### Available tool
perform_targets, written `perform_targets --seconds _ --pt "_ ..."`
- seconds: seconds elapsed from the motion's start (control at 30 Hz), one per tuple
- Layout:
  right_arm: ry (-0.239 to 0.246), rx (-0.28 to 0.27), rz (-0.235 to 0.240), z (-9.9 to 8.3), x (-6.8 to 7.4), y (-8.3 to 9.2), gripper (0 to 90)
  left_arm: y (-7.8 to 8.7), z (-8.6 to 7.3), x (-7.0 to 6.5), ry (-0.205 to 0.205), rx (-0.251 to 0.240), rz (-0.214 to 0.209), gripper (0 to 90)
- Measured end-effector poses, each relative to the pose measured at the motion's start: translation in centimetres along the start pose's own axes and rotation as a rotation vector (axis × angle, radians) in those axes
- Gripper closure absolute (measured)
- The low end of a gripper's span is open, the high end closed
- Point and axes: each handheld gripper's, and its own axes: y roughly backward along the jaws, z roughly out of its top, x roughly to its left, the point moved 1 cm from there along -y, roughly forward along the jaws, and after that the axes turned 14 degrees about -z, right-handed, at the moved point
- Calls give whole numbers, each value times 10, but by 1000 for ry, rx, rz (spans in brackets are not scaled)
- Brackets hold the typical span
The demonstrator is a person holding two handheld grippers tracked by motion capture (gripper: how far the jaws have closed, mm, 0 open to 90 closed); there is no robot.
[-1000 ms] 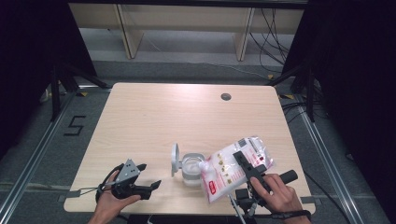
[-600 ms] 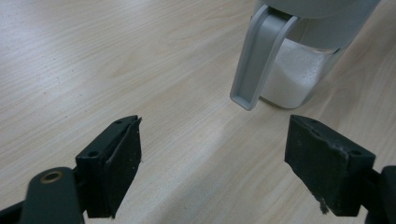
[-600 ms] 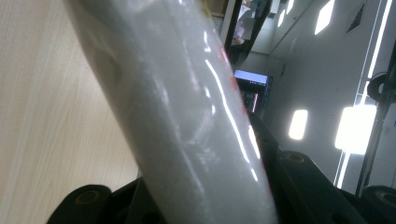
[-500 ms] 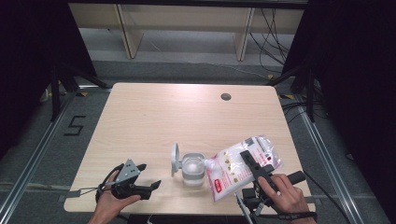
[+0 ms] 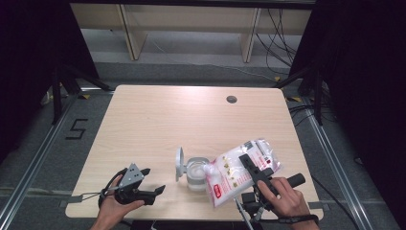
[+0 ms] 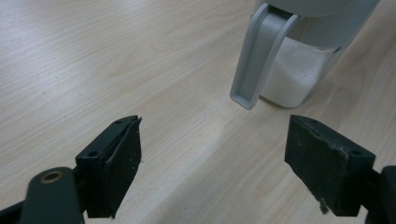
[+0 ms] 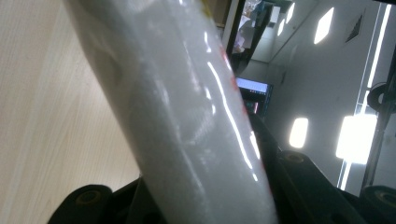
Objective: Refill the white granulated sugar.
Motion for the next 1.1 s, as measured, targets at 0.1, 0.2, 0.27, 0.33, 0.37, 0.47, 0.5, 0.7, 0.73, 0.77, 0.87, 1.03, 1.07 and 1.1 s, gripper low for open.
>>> perform_targets --seconds 0.1,0.2,0.27,0.33,0.37,0.47,0.5,0.7,0.73,0.77,0.87,1.03,1.07,1.1 --pt "13 -7 -8 -3 -1 0 717 0 0 0 7 -5 -2 183" --pt "-30 46 10 -6 3 4 717 1 0 0 -2 3 -2 183" --pt "-3 9 -9 -6 1 4 717 2 0 0 2 11 -1 183" --pt "-51 47 15 -7 6 8 718 3 1 2 -19 18 -1 183" --pt "-22 34 15 -6 4 7 718 2 1 1 -17 16 -1 183" --pt "-32 38 24 -4 5 9 718 2 0 0 1 13 1 183" --pt "-39 22 13 -3 7 8 718 2 1 1 -3 12 -2 183" --pt "-41 22 15 3 8 7 719 1 0 0 4 10 -3 183" --pt "0 -1 14 4 3 5 719 2 0 0 -3 14 0 183" --pt "-32 21 24 4 5 6 719 1 0 1 0 15 -1 183" --pt "-11 12 11 4 2 3 719 2 0 0 -1 12 -1 183" --pt "-33 42 21 -1 4 4 720 1 0 0 4 10 -2 183" --pt "12 10 -1 -2 1 3 721 2 0 0 0 14 2 183" --pt "-31 48 16 -3 6 5 720 2 0 0 3 10 -2 183"
